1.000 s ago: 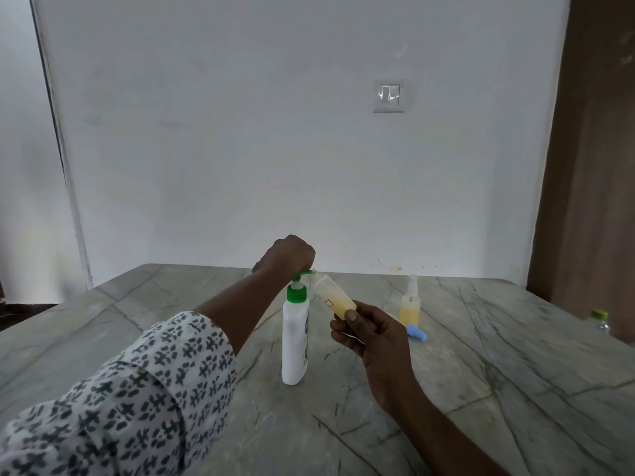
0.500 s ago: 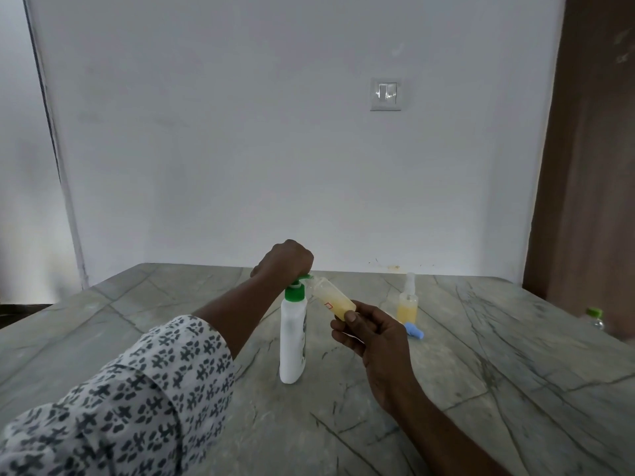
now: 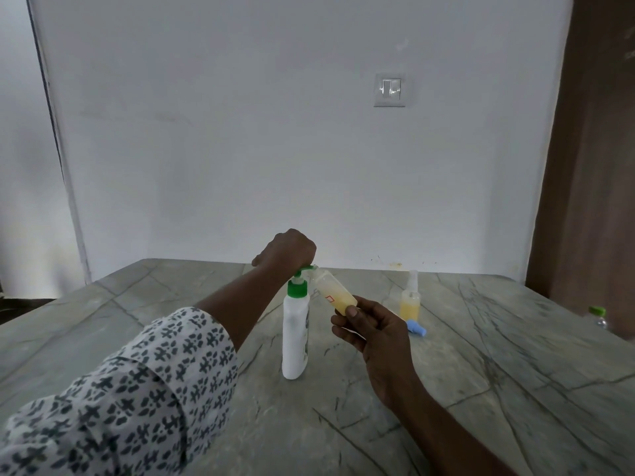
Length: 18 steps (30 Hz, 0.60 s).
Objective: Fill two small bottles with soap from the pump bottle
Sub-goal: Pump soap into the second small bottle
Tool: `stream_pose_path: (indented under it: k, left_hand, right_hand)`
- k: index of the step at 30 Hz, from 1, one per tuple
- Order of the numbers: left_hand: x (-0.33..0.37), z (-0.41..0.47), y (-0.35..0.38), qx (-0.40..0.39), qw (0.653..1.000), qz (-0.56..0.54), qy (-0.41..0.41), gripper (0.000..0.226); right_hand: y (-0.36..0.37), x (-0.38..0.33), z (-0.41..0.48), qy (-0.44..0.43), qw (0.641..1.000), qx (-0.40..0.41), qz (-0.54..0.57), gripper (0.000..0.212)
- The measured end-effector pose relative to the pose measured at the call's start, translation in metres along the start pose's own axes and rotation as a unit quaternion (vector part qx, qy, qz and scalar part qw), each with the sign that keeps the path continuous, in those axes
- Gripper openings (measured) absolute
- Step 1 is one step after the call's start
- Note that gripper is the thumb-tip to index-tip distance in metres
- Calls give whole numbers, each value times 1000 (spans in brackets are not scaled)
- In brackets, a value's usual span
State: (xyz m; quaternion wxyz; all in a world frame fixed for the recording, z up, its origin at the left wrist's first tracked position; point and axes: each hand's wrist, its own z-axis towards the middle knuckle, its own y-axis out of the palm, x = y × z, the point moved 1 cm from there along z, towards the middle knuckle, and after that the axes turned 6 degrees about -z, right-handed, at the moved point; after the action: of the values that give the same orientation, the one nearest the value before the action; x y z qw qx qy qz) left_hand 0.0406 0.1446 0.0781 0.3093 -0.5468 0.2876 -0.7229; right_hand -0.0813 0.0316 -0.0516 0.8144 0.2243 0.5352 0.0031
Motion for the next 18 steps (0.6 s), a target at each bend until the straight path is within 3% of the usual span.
stream_pose_path:
  k: [9,13,18]
  left_hand:
    - [-3,-6,7,17,1000,7,-10,21]
    - [-3,-4,3,-7,1000,1,-6,10]
    - [4,-1,-1,-9,1000,22,14,18]
  right_hand:
    - [-2,0,0,1,1000,16,-16,18]
    - [-2,-1,0,-2,1000,11,-10,20]
    - [-1,-2,0,-4,1000,1,6,21]
